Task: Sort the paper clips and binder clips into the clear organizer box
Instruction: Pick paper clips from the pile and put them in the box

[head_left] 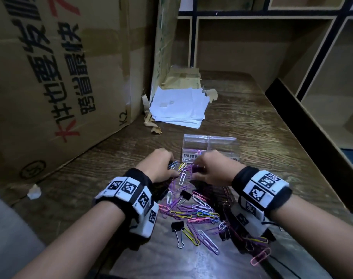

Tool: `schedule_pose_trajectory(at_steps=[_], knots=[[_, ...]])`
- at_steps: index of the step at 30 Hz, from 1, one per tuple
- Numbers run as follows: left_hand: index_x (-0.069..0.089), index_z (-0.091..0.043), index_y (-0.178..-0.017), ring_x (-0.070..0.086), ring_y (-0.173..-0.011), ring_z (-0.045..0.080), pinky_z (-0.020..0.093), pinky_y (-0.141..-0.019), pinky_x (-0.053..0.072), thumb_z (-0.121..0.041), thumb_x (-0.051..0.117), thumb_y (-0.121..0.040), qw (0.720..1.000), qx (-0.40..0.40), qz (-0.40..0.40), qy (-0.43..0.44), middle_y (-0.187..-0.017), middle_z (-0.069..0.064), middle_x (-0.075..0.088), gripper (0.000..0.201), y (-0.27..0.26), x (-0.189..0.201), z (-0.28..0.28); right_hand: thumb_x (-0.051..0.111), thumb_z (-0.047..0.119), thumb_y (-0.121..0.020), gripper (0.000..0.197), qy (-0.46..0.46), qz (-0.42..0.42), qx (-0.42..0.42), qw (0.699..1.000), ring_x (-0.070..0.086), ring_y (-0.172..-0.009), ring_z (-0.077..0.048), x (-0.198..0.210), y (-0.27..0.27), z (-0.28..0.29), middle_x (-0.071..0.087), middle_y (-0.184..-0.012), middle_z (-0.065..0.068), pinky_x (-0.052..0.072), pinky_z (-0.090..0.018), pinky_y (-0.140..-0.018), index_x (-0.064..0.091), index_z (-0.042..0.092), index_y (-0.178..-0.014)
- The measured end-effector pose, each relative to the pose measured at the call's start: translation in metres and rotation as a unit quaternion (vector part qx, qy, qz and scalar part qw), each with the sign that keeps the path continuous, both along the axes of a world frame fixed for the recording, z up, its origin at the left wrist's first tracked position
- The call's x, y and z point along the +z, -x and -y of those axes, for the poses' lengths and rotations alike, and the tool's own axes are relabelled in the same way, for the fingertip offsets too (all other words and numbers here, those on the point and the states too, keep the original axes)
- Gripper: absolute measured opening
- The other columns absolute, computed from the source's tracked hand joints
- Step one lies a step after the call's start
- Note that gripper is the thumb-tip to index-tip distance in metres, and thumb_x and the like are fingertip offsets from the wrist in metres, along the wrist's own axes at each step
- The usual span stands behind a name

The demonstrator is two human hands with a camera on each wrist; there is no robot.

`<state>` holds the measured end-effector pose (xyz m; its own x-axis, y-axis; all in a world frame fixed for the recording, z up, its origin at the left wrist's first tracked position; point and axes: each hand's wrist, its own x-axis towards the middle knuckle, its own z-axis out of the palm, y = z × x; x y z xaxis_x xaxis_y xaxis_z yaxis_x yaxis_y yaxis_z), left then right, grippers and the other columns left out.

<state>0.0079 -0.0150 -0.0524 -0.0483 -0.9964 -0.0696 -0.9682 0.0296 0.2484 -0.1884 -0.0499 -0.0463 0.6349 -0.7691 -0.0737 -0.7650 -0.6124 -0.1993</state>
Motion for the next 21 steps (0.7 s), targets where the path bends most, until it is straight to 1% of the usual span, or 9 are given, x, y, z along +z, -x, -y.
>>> schedule_pose_trajectory(at_steps=[3, 6, 10, 11, 13, 16, 18, 20, 21], knots=[[0.070, -0.011, -0.108, 0.065, -0.100, 0.024, 0.031, -0.087, 0.052, -0.028, 0.078, -0.082, 0.999, 0.013, -0.039, -0.003, -0.108, 0.009, 0.068, 0.032, 0.002, -0.003, -0.001, 0.072, 0.036, -0.081, 0.022, -0.024, -0.005, -0.006, 1.000, 0.067, -0.080, -0.026, 0.000, -0.005, 0.001, 0.069, -0.083, -0.006, 0.057, -0.036, -0.071, 0.073, 0.016, -0.088], [0.072, -0.009, -0.094, 0.066, -0.090, 0.021, 0.026, -0.079, 0.049, -0.019, 0.074, -0.086, 0.998, 0.004, -0.062, -0.019, -0.091, 0.003, 0.068, 0.013, 0.004, -0.001, -0.001, 0.069, 0.022, -0.082, 0.012, -0.031, -0.010, 0.020, 0.999, 0.067, -0.079, -0.026, 0.002, -0.004, -0.002, 0.072, -0.081, -0.009, 0.056, -0.035, -0.071, 0.076, 0.012, -0.084], [0.070, -0.007, -0.094, 0.058, -0.083, 0.015, 0.026, -0.076, 0.045, -0.021, 0.066, -0.092, 0.998, -0.027, -0.044, -0.047, -0.088, 0.001, 0.065, 0.014, 0.003, 0.003, -0.001, 0.062, 0.007, -0.078, 0.013, -0.047, -0.015, 0.012, 0.999, 0.068, -0.082, -0.029, 0.006, 0.001, 0.001, 0.073, -0.082, -0.012, 0.057, -0.038, -0.070, 0.075, 0.008, -0.080], [0.068, -0.008, -0.094, 0.057, -0.082, 0.015, 0.026, -0.074, 0.043, -0.021, 0.065, -0.092, 0.997, -0.037, -0.039, -0.048, -0.088, 0.001, 0.064, 0.014, 0.002, 0.005, -0.002, 0.062, 0.007, -0.079, 0.013, -0.055, -0.012, 0.007, 0.998, 0.069, -0.084, -0.028, 0.007, 0.002, 0.001, 0.074, -0.084, -0.011, 0.058, -0.039, -0.072, 0.075, 0.009, -0.081], [0.065, -0.012, -0.090, 0.056, -0.081, 0.015, 0.025, -0.071, 0.040, -0.021, 0.064, -0.092, 0.997, -0.049, -0.044, -0.046, -0.085, -0.002, 0.063, 0.009, -0.002, 0.008, -0.002, 0.068, 0.015, -0.081, 0.010, -0.064, -0.009, 0.006, 0.998, 0.068, -0.088, -0.027, 0.008, 0.003, -0.001, 0.074, -0.091, -0.010, 0.057, -0.039, -0.078, 0.074, 0.010, -0.087], [0.059, -0.019, -0.090, 0.059, -0.080, 0.014, 0.025, -0.070, 0.041, -0.017, 0.065, -0.091, 0.994, -0.044, -0.091, -0.035, -0.081, -0.007, 0.062, 0.007, -0.007, 0.012, -0.004, 0.071, 0.035, -0.084, 0.025, -0.082, -0.016, 0.020, 0.996, 0.064, -0.090, -0.022, 0.010, 0.005, -0.004, 0.069, -0.099, -0.004, 0.053, -0.031, -0.078, 0.069, 0.018, -0.101], [0.059, -0.020, -0.100, 0.062, -0.078, 0.013, 0.026, -0.074, 0.046, -0.013, 0.063, -0.091, 0.991, -0.034, -0.128, -0.027, -0.085, -0.005, 0.066, 0.013, -0.008, 0.015, -0.005, 0.073, 0.036, -0.082, 0.023, -0.082, -0.026, 0.042, 0.995, 0.062, -0.085, -0.022, 0.010, 0.004, -0.004, 0.068, -0.093, -0.003, 0.050, -0.030, -0.072, 0.067, 0.018, -0.095], [0.062, -0.020, -0.112, 0.063, -0.080, 0.014, 0.028, -0.080, 0.050, -0.010, 0.056, -0.094, 0.991, -0.031, -0.124, -0.030, -0.092, -0.001, 0.068, 0.022, -0.008, 0.019, -0.006, 0.074, 0.032, -0.082, 0.012, -0.079, -0.045, 0.053, 0.994, 0.060, -0.079, -0.020, 0.009, 0.002, -0.004, 0.065, -0.084, 0.000, 0.044, -0.025, -0.065, 0.067, 0.021, -0.084], [0.063, -0.019, -0.112, 0.064, -0.083, 0.017, 0.029, -0.082, 0.051, -0.009, 0.052, -0.094, 0.992, -0.027, -0.120, -0.037, -0.096, 0.001, 0.068, 0.023, -0.007, 0.020, -0.006, 0.073, 0.030, -0.083, 0.008, -0.083, -0.051, 0.055, 0.994, 0.058, -0.077, -0.018, 0.009, 0.001, -0.004, 0.063, -0.081, 0.003, 0.040, -0.022, -0.063, 0.069, 0.023, -0.083]])
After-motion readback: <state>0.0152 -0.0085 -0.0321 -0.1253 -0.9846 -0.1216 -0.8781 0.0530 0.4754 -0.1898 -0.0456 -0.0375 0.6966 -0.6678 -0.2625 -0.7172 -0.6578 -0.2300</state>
